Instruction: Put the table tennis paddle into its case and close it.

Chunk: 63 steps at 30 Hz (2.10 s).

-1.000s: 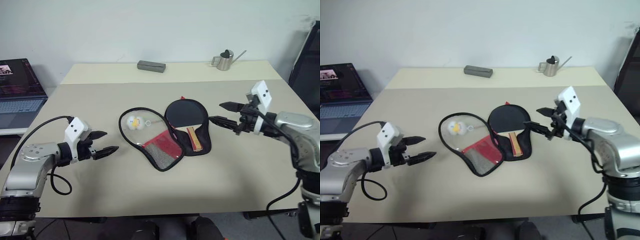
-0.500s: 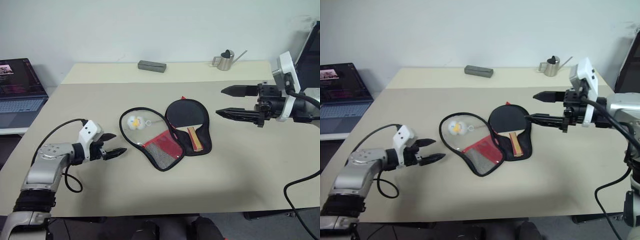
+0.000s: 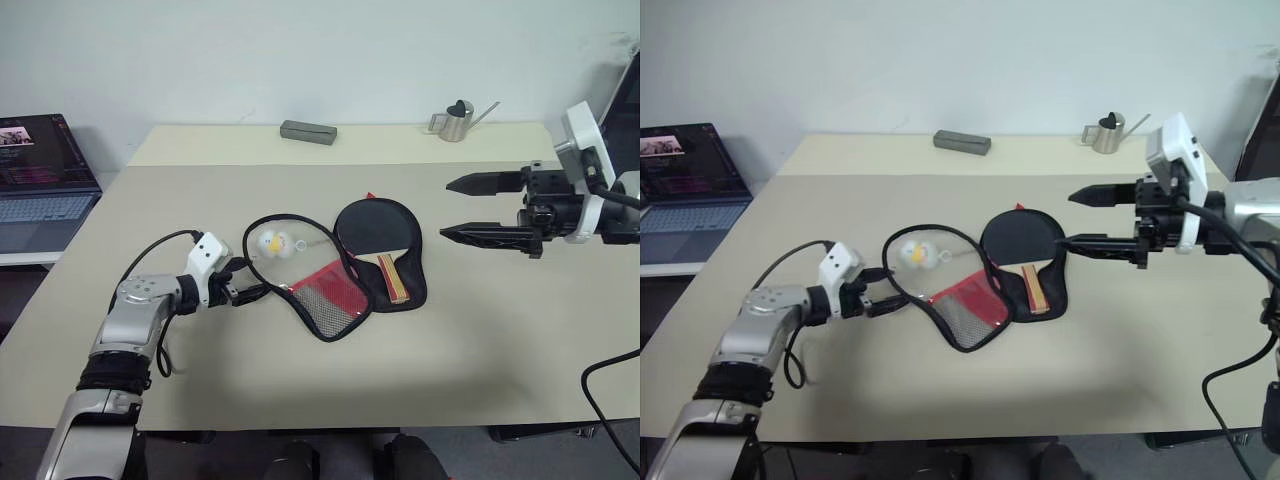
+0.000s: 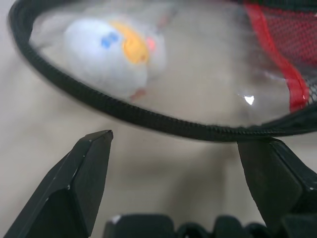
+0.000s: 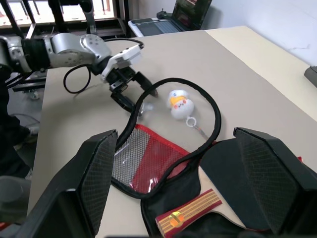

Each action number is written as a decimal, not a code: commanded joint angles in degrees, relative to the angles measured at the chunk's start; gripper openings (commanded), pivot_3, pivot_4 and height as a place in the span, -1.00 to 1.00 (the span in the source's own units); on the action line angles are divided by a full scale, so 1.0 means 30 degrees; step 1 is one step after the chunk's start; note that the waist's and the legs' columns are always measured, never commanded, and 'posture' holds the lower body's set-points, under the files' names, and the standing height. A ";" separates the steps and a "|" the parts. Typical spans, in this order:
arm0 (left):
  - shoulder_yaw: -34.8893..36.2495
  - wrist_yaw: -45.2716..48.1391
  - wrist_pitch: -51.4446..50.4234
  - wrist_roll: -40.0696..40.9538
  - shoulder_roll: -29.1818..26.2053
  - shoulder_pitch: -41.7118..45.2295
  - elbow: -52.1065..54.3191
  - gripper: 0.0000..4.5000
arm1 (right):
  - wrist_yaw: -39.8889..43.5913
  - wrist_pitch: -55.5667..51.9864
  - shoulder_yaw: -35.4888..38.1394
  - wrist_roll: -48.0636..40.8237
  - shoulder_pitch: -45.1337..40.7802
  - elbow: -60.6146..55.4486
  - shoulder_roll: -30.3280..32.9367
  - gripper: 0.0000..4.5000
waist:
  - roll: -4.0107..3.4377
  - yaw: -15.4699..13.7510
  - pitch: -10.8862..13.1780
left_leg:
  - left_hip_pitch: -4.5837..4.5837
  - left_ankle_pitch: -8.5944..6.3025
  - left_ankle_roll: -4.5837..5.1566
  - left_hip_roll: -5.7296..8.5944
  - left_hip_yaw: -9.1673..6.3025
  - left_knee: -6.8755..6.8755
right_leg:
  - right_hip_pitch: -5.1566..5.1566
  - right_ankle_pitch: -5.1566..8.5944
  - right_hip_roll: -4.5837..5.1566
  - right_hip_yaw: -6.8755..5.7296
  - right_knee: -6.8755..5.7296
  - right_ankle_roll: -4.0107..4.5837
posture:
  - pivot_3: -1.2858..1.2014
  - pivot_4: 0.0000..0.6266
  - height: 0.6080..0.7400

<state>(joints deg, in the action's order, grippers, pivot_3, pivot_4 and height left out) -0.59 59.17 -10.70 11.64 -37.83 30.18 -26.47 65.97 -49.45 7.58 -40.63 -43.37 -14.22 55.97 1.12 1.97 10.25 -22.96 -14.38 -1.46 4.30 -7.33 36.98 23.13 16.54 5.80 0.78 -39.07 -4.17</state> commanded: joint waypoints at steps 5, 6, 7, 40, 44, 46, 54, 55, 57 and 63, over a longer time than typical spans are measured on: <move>-0.0462 0.0066 0.0823 -0.0111 0.1560 0.2305 0.0081 0.91 | 0.0356 0.0748 0.0328 0.0292 -0.0018 0.0305 0.0568 0.81 | 0.0014 -0.0076 0.0005 | -0.0011 0.0003 -0.0003 0.0001 -0.0006 0.0011 | -0.0001 -0.0002 0.0001 -0.0012 -0.0003 -0.0003 | 0.03 -0.52 1.00; -0.0611 0.0161 0.0915 -0.0185 0.1810 0.2574 0.0128 0.91 | 0.0359 0.0780 0.0352 0.0317 -0.0006 0.0348 0.0596 0.81 | 0.0016 -0.0073 0.0006 | -0.0017 0.0003 -0.0004 0.0002 -0.0007 0.0015 | -0.0001 -0.0003 0.0000 -0.0014 -0.0001 -0.0005 | 0.03 -0.52 1.00; -0.0780 0.0250 0.0989 -0.0251 0.2116 0.2903 0.0150 0.91 | 0.0376 0.0838 0.0390 0.0358 0.0031 0.0383 0.0649 0.81 | 0.0016 -0.0064 0.0006 | -0.0018 0.0003 -0.0004 0.0003 -0.0003 0.0017 | -0.0002 -0.0004 0.0001 -0.0010 0.0004 -0.0007 | 0.03 -0.52 1.00; -0.1606 0.1796 0.6359 -0.2036 0.8663 0.9595 -0.8336 0.91 | -0.2175 -0.0728 0.2308 -0.1388 0.3340 -0.1769 0.1272 0.81 | 0.0085 -0.0002 0.0046 | -0.0043 0.0016 -0.0013 0.0000 0.0070 0.0042 | 0.0009 -0.0019 0.0010 0.0001 -0.0001 -0.0035 | 0.03 -0.52 1.00; -0.1025 0.2088 0.4031 -0.0904 0.7277 0.7661 -0.3479 0.91 | -0.2622 -0.0601 0.2030 -0.1343 0.4070 -0.1791 0.0765 0.81 | 0.0083 -0.0003 0.0045 | -0.0036 0.0032 -0.0040 0.0003 0.0055 0.0043 | 0.0009 -0.0019 0.0010 0.0012 -0.0003 -0.0035 | 0.03 -0.52 1.00; -0.0719 0.1994 0.2550 -0.0327 0.6340 0.6416 -0.0527 0.91 | -0.2814 -0.0569 0.1933 -0.1282 0.4436 -0.1669 0.0482 0.81 | 0.0084 -0.0037 0.0045 | -0.0037 0.0034 -0.0044 0.0002 0.0038 0.0044 | 0.0005 -0.0019 0.0010 0.0005 0.0006 -0.0035 | 0.03 -0.52 1.00; 0.1156 0.0719 -0.2299 0.1650 0.2340 0.1736 0.7787 0.91 | -0.4769 -0.0567 0.1189 -0.0184 0.5016 -0.0394 -0.0925 0.99 | 0.0080 -0.0049 0.0043 | -0.0018 0.0041 -0.0054 0.0001 0.0018 0.0045 | -0.0006 -0.0023 0.0002 0.0018 -0.0005 -0.0027 | 0.03 -0.52 1.00; 0.1341 0.0669 -0.2692 0.1877 0.1935 0.1232 0.8392 0.91 | -0.4856 -0.0530 0.1081 -0.0037 0.5136 -0.0383 -0.1003 0.99 | 0.0079 -0.0056 0.0042 | -0.0017 0.0040 -0.0053 0.0002 0.0020 0.0045 | -0.0007 -0.0025 0.0002 0.0019 -0.0003 -0.0026 | 0.03 -0.52 1.00; 0.1756 0.0848 -0.3875 0.2659 0.1103 0.0241 0.9630 0.91 | -0.5189 -0.0684 0.0996 0.0002 0.5250 -0.0326 -0.1251 0.99 | 0.0079 -0.0054 0.0043 | -0.0018 0.0039 -0.0050 0.0000 0.0017 0.0045 | -0.0008 -0.0025 0.0002 0.0015 -0.0003 -0.0026 | 0.03 -0.52 1.00; 0.2688 0.0832 -0.5805 0.4409 -0.0573 -0.0967 1.1633 0.91 | -0.7055 -0.1464 0.0817 0.0152 0.4831 -0.0320 -0.2532 0.99 | 0.0080 -0.0059 0.0042 | -0.0017 0.0016 -0.0012 -0.0005 0.0012 0.0042 | -0.0008 -0.0029 0.0000 0.0010 -0.0002 -0.0019 | 0.03 -0.52 1.00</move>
<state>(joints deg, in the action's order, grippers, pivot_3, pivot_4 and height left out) 5.25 61.92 -27.61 23.16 -38.63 26.86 5.68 46.17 -53.39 9.60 -40.13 -27.79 -14.28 48.44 1.36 1.80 10.38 -23.01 -14.34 -1.49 4.29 -7.30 37.10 23.10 16.44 5.80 0.81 -39.08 -4.20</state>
